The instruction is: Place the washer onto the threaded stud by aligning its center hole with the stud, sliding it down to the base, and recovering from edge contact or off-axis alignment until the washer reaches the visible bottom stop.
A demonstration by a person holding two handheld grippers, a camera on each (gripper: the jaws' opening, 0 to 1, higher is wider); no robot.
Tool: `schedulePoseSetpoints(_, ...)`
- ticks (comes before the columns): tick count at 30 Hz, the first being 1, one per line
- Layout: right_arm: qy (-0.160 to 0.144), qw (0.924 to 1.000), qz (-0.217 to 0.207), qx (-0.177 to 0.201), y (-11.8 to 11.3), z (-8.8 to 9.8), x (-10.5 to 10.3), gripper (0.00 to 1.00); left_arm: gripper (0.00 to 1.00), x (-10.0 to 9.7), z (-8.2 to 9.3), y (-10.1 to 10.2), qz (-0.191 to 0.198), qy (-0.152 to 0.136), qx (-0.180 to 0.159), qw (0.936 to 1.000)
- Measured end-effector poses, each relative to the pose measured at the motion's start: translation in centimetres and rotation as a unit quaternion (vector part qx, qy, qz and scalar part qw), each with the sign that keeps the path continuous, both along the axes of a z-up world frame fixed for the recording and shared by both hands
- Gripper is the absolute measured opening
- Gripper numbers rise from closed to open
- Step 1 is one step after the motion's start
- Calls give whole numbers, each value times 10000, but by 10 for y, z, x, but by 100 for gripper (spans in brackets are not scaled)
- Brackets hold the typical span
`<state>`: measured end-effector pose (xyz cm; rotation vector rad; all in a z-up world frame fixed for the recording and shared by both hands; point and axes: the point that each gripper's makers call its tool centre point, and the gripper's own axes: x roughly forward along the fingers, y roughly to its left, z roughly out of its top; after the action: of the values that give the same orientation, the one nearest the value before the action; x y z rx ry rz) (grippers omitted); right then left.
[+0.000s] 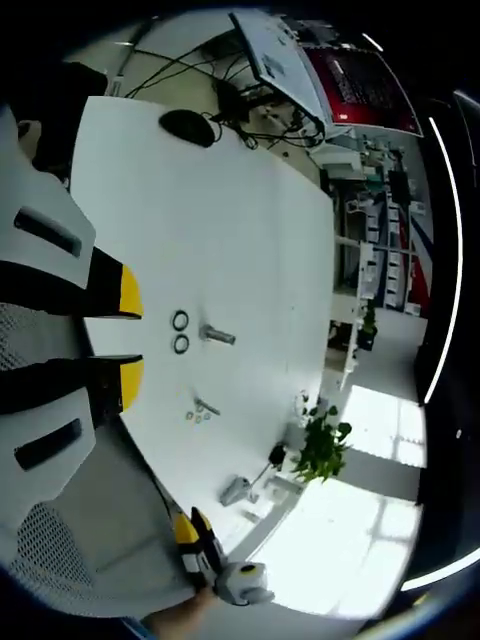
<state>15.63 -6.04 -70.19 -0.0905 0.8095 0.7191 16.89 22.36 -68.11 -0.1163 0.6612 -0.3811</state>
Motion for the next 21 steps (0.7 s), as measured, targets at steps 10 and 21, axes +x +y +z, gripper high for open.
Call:
schedulePoseSetpoints(10, 6, 10000, -21, -48, -1, -1, 1, 25, 12, -1, 0, 1, 47, 23, -11, 10000)
schedulePoseSetpoints(21, 28, 10000, -20, -49, -1, -1, 0, 25, 10, 0, -1, 2, 121, 83, -84, 9999)
